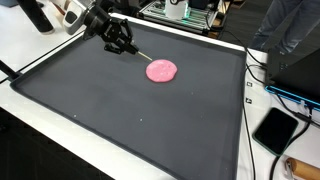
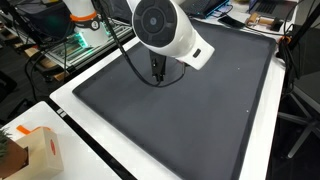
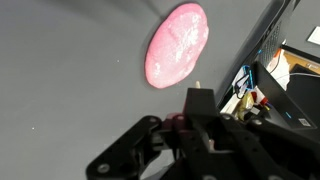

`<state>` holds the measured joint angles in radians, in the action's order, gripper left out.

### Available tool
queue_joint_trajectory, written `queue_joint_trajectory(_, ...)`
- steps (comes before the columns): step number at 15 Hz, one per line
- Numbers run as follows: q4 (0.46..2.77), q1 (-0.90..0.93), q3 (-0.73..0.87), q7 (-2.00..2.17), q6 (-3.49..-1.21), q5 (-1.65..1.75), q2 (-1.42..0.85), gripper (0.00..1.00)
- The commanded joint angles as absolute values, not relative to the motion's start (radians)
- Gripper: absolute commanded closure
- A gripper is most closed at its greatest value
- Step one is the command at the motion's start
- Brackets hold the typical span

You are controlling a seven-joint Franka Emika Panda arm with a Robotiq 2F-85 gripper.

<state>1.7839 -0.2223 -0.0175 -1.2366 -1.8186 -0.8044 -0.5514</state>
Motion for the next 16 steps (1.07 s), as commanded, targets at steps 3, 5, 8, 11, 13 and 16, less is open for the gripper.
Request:
queue_joint_trajectory(3, 1.751, -0.195, -0.009, -1.161, -1.832, -0.792, -0.559, 0.96)
queue_joint_trajectory(5, 1.738, -0.183, -0.010, -1.131, -1.831, -0.775, -0.555, 0.96)
queue_joint_trajectory(8, 1.716, -0.158, -0.012, -1.080, -1.832, -0.743, -0.553, 0.96)
queue_joint_trajectory(11, 1.691, -0.127, -0.016, -1.017, -1.836, -0.682, -0.549, 0.96)
queue_joint_trajectory(13, 1.673, -0.105, -0.024, -0.971, -1.835, -0.627, -0.545, 0.96)
queue_joint_trajectory(16, 1.647, -0.075, -0.039, -0.905, -1.835, -0.540, -0.539, 0.96)
